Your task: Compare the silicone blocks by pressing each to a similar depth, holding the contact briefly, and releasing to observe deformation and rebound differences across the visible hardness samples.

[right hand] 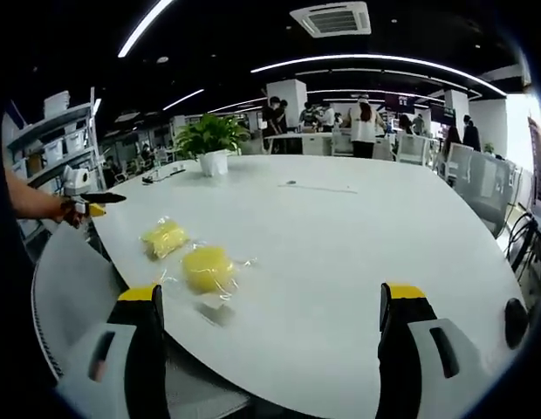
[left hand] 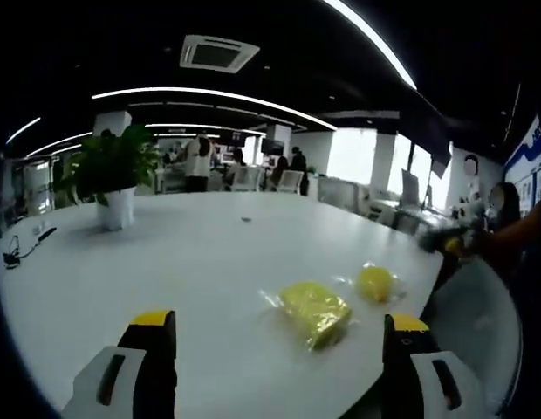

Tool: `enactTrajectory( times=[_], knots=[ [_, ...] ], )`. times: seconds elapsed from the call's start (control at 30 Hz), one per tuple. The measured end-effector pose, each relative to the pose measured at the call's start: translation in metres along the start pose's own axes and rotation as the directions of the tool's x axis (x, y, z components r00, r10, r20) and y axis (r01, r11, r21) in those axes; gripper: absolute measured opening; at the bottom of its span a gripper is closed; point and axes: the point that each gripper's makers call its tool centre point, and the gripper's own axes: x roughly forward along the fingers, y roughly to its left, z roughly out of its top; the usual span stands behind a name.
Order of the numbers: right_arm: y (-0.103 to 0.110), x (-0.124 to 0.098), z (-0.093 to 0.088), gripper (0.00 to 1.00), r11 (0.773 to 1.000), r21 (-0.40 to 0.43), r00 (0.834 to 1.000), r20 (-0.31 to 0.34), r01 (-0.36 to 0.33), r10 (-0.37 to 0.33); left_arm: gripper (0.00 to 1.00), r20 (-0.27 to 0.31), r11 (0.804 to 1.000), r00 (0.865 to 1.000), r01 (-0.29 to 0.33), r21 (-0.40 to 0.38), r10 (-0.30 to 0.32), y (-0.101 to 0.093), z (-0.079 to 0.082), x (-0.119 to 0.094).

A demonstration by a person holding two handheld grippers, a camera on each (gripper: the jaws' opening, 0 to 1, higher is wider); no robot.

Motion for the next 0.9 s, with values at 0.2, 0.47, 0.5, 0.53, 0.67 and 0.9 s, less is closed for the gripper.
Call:
enactTrajectory(
  times=[0.2,0.47,0.5,0.53,0.67,0.9],
  knots=[
    [0.001,0.001,-0.005,0.97,1.0,0.018,1.0,-0.006,-0.001,0.001,1.0,-0.015,1.0,1.0,0.02,0.022,-0.02,-0.009,-0.003,0.006],
    [0.005,0.002,-0.01,0.97,1.0,0.018,1.0,-0.02,-0.009,0.009,1.0,-0.028,0.999,0.999,0.034,0.025,-0.033,-0.007,-0.005,0.007],
    [0.005,0.002,-0.01,0.97,1.0,0.01,1.0,-0.02,-0.011,0.011,1.0,-0.029,0.999,0.999,0.032,0.025,-0.031,-0.006,-0.006,0.006],
    [0.004,0.003,-0.01,0.97,1.0,0.007,1.0,-0.02,-0.012,0.012,1.0,-0.028,0.999,0.999,0.031,0.022,-0.03,-0.004,-0.006,0.006],
    [0.002,0.004,-0.008,0.97,1.0,0.013,1.0,-0.018,0.0,0.001,1.0,-0.022,1.0,0.999,0.023,0.009,-0.023,0.0,-0.003,0.006],
    [0.002,0.004,-0.01,0.97,1.0,0.006,0.999,-0.033,-0.005,0.005,1.0,-0.023,1.0,0.999,0.027,0.011,-0.027,0.003,-0.003,0.008]
  ],
)
